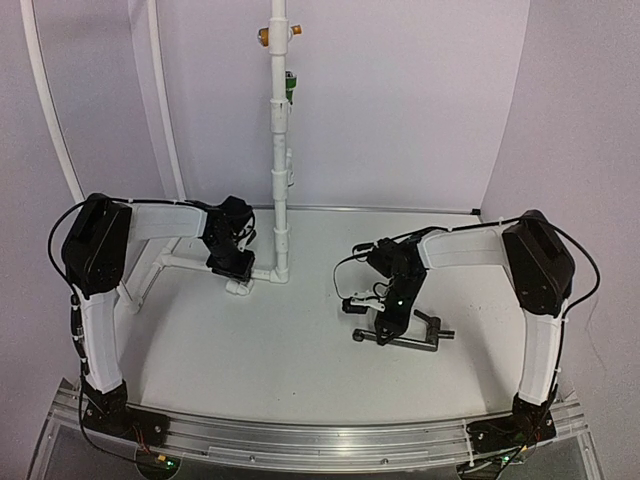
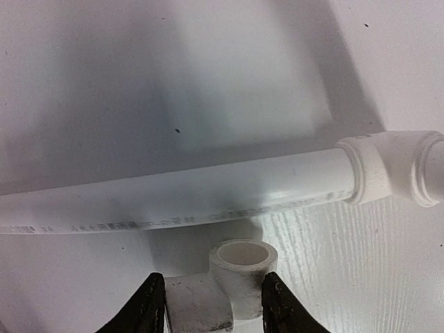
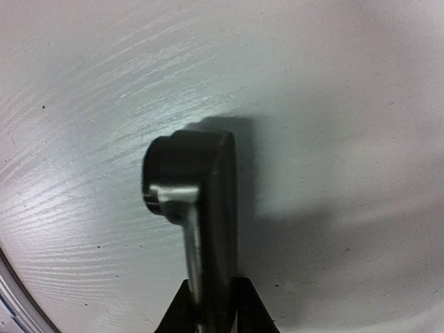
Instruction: Install the water faucets
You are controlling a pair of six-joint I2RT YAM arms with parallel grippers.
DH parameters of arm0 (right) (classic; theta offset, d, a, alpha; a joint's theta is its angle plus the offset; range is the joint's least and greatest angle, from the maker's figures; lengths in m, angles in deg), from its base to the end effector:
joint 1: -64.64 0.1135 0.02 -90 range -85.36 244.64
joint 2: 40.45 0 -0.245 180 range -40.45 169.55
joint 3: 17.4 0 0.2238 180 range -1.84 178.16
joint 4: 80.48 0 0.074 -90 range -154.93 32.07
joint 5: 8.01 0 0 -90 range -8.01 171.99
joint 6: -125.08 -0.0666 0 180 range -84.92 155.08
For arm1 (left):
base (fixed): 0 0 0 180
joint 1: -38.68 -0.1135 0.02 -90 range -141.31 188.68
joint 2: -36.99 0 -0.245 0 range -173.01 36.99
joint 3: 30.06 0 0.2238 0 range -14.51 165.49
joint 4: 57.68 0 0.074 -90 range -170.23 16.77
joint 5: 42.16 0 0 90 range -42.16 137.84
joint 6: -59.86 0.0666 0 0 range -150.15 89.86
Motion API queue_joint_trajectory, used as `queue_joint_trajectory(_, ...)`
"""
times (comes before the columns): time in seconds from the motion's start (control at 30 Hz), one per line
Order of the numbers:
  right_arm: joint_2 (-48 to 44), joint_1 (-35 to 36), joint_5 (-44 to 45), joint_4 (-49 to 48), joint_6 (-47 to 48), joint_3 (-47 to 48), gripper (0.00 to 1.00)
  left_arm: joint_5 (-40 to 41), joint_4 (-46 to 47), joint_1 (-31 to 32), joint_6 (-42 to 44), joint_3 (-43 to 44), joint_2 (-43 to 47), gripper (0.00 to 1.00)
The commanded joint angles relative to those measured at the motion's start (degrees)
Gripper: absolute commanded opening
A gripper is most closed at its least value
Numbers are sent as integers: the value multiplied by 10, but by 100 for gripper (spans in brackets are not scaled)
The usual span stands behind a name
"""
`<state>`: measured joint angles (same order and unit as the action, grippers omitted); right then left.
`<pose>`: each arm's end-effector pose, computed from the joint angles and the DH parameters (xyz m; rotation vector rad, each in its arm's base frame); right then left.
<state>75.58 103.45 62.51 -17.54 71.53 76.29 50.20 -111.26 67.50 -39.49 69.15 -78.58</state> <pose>0.2555 0.2340 0.1123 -1.8625 2.3808 0.5213 0.3419 -0.1850 0.1394 0.4626 2.7569 -0.1072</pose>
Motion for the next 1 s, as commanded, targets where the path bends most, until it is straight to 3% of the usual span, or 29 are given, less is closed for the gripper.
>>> queue_joint_trajectory(0.0, -18, 8, -54, 21, -19, 0, 26, 4, -53, 38, 11, -15, -12, 46)
queue_joint_trajectory(0.27, -42, 7, -70, 22, -36, 28, 51, -17, -76, 80, 20, -47, 7, 50)
queue_joint_trajectory(0.57, -90, 7, -77, 22, -45, 42, 60, -45, -96, 134, 29, -71, 47, 76)
queue_joint_trajectory(0.7, -106, 6, -84, 22, -57, 50, 62, -8, -139, 147, 24, -36, 60, 88)
queue_joint_trajectory(0.97, -138, -6, -93, 19, -70, 43, 65, 59, -201, 170, 15, 34, 11, 87)
